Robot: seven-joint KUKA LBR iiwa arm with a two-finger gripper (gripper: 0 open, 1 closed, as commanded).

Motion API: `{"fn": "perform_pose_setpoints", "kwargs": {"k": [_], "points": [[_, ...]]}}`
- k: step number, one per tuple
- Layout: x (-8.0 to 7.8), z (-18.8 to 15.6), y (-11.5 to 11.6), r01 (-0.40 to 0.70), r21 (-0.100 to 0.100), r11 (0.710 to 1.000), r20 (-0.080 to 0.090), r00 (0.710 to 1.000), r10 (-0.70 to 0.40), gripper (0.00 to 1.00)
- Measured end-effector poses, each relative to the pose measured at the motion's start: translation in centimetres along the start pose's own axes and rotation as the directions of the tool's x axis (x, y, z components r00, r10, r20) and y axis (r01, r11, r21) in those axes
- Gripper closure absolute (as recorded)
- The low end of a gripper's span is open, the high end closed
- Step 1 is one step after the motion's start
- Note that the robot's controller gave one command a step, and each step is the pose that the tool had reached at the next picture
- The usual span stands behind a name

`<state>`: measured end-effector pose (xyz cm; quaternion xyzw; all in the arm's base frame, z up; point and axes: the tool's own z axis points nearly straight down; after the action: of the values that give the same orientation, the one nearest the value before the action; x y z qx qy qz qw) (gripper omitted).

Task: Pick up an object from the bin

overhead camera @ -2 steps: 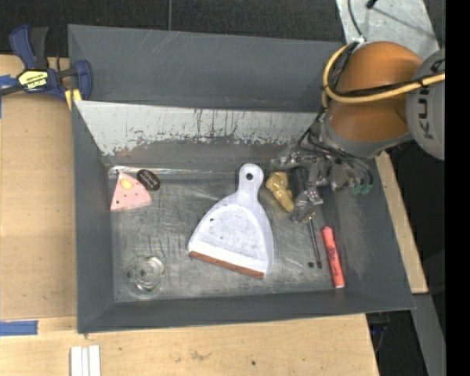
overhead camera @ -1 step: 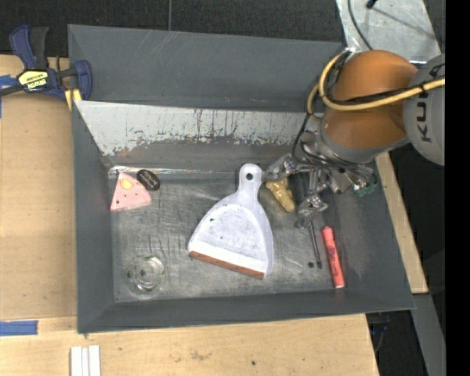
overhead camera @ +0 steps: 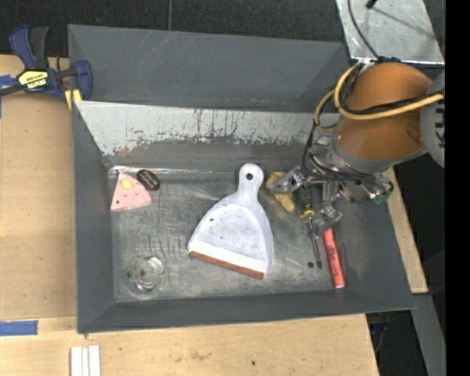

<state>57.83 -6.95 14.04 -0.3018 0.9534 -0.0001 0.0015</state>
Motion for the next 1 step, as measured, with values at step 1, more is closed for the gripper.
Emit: {"fn": "perform_pose_setpoints", "kwargs": {"k": [1], "points": [[-0.32, -0.44, -0.21, -0.271, 0.001, 0.963, 0.001, 0.963, 0.271, 0.00]]}}
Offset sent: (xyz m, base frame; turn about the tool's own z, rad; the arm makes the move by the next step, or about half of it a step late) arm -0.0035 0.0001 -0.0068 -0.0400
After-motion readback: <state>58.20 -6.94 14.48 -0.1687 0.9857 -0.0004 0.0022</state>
